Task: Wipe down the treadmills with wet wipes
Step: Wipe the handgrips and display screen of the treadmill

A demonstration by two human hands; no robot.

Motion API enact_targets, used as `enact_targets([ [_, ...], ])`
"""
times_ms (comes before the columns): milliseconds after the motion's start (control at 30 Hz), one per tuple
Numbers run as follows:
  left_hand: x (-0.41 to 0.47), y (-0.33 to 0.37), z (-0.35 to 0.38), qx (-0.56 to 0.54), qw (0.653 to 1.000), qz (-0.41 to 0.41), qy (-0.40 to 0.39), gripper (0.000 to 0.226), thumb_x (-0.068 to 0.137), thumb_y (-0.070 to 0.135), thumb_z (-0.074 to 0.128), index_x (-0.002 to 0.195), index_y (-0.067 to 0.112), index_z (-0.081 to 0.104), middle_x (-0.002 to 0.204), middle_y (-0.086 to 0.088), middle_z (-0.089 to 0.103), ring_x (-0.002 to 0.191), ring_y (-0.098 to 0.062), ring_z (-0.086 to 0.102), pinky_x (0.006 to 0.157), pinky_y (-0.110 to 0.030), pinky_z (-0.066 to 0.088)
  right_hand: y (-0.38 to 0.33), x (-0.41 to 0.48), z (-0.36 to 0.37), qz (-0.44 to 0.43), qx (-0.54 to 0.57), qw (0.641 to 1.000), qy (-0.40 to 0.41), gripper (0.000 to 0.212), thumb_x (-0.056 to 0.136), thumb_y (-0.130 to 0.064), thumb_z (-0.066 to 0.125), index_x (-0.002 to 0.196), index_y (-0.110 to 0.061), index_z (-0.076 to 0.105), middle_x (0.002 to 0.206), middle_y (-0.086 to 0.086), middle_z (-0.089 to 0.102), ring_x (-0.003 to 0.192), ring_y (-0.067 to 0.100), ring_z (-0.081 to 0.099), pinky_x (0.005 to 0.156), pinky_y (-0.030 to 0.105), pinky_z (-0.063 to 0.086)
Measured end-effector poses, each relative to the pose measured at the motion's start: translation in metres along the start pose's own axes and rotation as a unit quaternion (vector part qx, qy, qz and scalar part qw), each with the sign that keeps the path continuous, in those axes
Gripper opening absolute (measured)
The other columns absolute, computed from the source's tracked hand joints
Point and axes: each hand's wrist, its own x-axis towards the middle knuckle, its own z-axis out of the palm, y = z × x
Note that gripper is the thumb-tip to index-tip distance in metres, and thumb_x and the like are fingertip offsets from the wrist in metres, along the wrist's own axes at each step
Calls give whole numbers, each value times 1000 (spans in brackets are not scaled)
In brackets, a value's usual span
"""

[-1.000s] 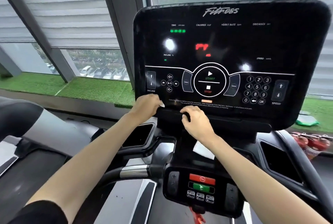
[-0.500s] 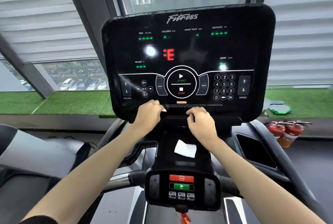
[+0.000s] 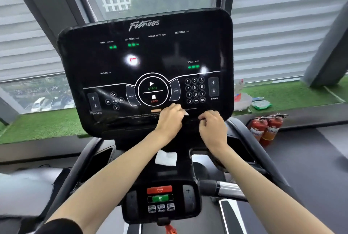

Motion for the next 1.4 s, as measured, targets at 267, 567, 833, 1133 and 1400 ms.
enact_targets([
  [267,33,56,3,-15,997,16,-68,29,81,-7,45,95,2,69,93,-11,63,96,-29,57,66,-35,39,28,4,-26,59,1,998,10,20,83,3,51,87,-2,70,92,9,67,95,26,56,81,34,43],
  [567,45,76,-3,-184,982,34,-19,24,92,8,53,97,21,73,92,2,62,95,-16,57,76,-32,46,34,5,-33,56,28,994,93,17,78,10,53,76,-1,67,81,10,64,83,29,56,67,26,32],
  [833,46,-33,-77,-221,912,-206,278,15,94,11,59,94,8,73,89,5,53,76,-14,56,66,-19,42,-16,6,12,-56,19,996,63,25,64,13,59,76,-7,69,78,2,65,73,26,60,65,38,55],
  [1133,86,-59,-96,-228,843,-357,331,15,98,8,51,101,4,66,101,-4,51,79,-19,55,66,-20,47,-18,16,16,-79,-63,994,28,50,53,14,71,100,-4,70,106,11,68,94,30,66,77,40,56],
  [1400,112,-2,-67,-174,895,-251,326,27,86,-5,57,105,9,70,99,-9,62,85,-26,61,69,-32,49,7,20,2,-51,-53,997,28,49,60,14,66,105,-4,68,110,12,66,99,32,63,83,43,53],
])
